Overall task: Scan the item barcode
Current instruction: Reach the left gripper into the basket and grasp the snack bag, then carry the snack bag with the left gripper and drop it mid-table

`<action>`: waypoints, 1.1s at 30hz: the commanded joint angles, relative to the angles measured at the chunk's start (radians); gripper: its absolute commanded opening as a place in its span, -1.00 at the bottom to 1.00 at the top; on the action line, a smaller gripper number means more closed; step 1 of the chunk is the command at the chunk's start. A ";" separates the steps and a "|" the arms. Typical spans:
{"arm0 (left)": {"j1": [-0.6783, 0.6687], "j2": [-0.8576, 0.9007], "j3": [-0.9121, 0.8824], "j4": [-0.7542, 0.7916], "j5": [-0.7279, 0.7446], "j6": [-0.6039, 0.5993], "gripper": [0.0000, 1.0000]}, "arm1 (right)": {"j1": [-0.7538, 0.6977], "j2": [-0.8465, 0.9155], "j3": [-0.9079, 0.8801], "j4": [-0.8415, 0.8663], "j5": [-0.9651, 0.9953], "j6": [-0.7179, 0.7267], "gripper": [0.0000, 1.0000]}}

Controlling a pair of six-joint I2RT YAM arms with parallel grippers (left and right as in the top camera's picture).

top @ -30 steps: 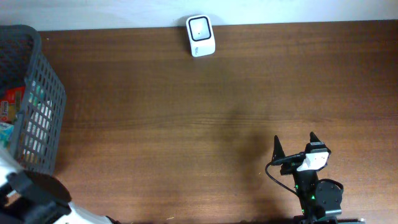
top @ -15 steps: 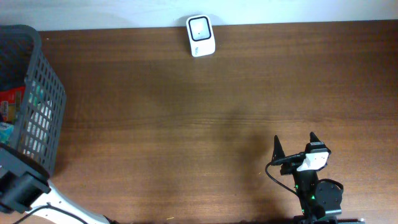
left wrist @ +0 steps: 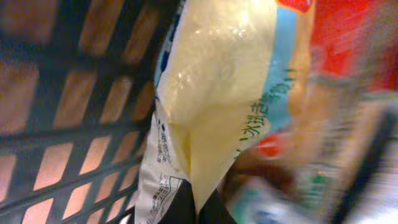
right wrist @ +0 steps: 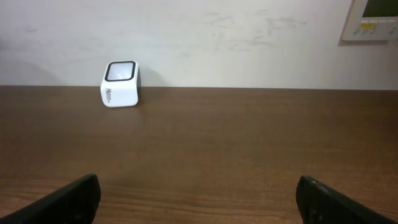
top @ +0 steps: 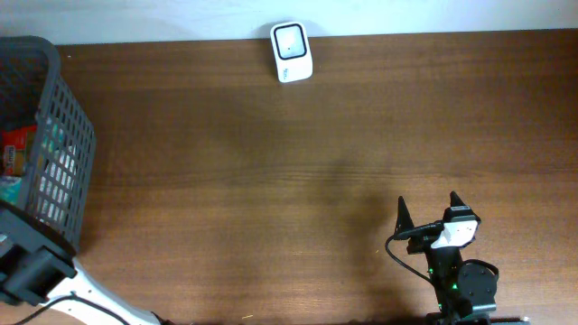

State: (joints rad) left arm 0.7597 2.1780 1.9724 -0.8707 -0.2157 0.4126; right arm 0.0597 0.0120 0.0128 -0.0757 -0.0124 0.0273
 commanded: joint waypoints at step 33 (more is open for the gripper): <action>-1.086 -0.304 -0.143 -0.424 0.486 -0.456 -1.00 | 0.005 -0.006 -0.007 -0.003 0.005 0.011 0.98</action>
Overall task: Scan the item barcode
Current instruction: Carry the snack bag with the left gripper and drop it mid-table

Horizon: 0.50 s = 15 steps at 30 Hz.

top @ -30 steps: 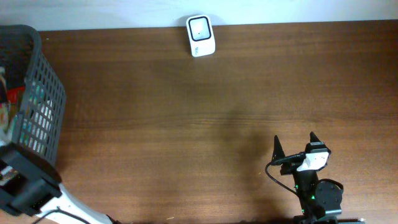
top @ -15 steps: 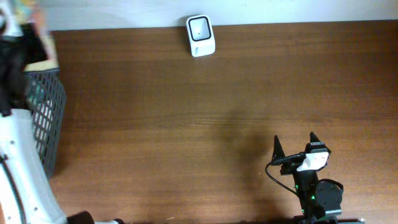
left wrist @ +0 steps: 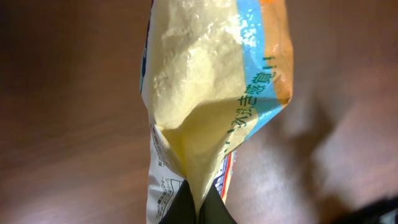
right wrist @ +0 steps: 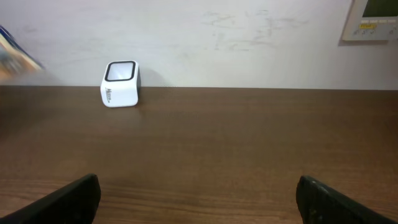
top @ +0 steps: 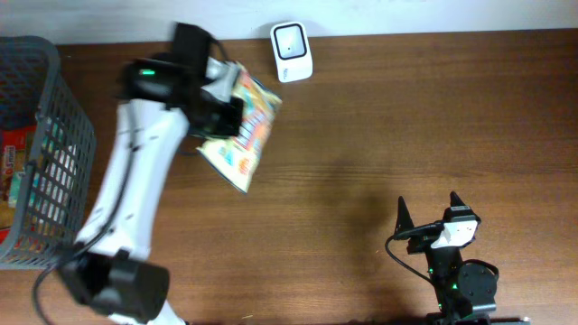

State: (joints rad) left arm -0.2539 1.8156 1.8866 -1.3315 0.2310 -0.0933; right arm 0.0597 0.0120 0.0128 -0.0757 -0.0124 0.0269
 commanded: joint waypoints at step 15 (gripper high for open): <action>-0.244 0.227 -0.124 0.099 -0.626 0.024 -1.00 | 0.005 -0.006 -0.007 -0.003 0.005 0.011 0.97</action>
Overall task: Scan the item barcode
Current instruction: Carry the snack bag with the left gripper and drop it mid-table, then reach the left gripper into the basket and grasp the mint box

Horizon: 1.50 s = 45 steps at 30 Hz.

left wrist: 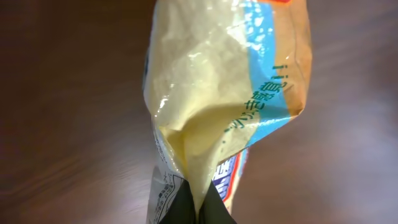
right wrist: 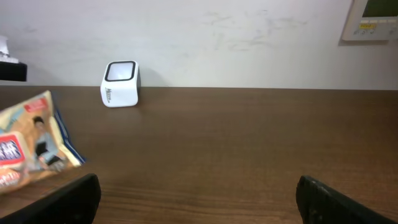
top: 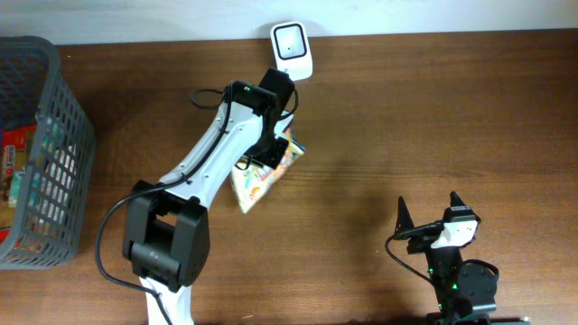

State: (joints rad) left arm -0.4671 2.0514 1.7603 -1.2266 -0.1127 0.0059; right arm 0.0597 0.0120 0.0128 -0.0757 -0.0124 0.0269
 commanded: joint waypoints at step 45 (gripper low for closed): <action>0.852 0.088 1.204 -0.446 -0.249 -0.461 0.99 | 0.005 -0.006 -0.007 -0.003 0.005 0.011 0.98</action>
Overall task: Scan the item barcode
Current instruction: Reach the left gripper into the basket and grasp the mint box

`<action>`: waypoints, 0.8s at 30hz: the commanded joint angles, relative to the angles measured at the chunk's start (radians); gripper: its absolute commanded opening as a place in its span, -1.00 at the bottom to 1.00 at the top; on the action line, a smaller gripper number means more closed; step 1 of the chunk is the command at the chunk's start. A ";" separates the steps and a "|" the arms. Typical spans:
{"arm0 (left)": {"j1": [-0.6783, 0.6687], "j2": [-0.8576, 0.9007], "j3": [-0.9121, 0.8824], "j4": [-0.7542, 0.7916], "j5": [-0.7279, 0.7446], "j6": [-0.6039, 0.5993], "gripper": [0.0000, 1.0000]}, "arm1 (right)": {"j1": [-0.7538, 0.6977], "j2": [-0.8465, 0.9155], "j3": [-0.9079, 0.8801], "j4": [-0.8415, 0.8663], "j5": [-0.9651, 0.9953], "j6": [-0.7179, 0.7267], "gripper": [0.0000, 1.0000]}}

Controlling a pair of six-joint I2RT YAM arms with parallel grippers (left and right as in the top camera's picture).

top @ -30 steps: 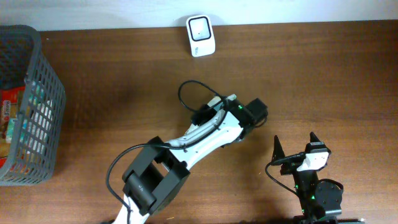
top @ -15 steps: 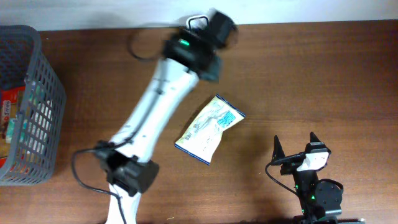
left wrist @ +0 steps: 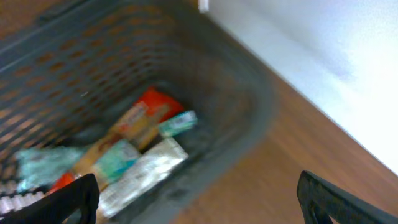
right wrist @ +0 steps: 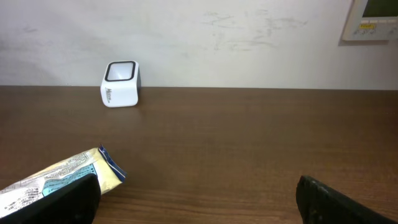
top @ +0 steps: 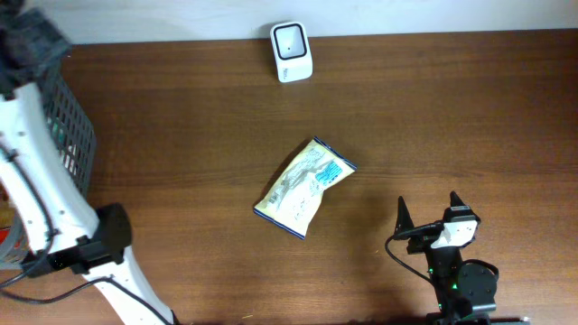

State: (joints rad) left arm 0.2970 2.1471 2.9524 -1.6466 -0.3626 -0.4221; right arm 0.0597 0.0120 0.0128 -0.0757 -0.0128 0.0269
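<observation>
The snack bag (top: 305, 187) lies flat at mid-table with its pale yellow and blue back side up; its end also shows at the lower left of the right wrist view (right wrist: 62, 180). The white scanner (top: 291, 39) stands at the far edge, also visible from the right wrist (right wrist: 120, 83). My left gripper (left wrist: 199, 199) is open and empty, high above the grey basket (left wrist: 249, 106) at the far left. My right gripper (top: 429, 217) is open near the front edge, to the right of the bag.
The grey mesh basket (top: 77, 126) at the left edge holds several packaged items, among them a red packet (left wrist: 152, 109). My left arm (top: 41, 208) stands along the basket's near side. A white wall runs behind the table.
The left gripper has let go of the snack bag, which now lies on the table below the scanner. That gripper is now open over the basket at the far left. The right arm has not moved.
My left gripper was shut on the snack bag inside the basket. It then held the bag in the air left of the scanner, then just in front of the scanner. Now the bag rests back side up at mid-table and the left gripper is over the basket again.
</observation>
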 commanded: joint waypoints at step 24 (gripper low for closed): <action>0.398 0.044 -0.685 0.126 0.090 0.240 0.67 | 0.006 -0.006 -0.007 -0.003 0.005 0.011 0.97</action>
State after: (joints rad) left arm 0.6933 2.1704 2.3634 -1.5661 -0.3027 -0.2485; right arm 0.0597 0.0120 0.0128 -0.0757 -0.0124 0.0273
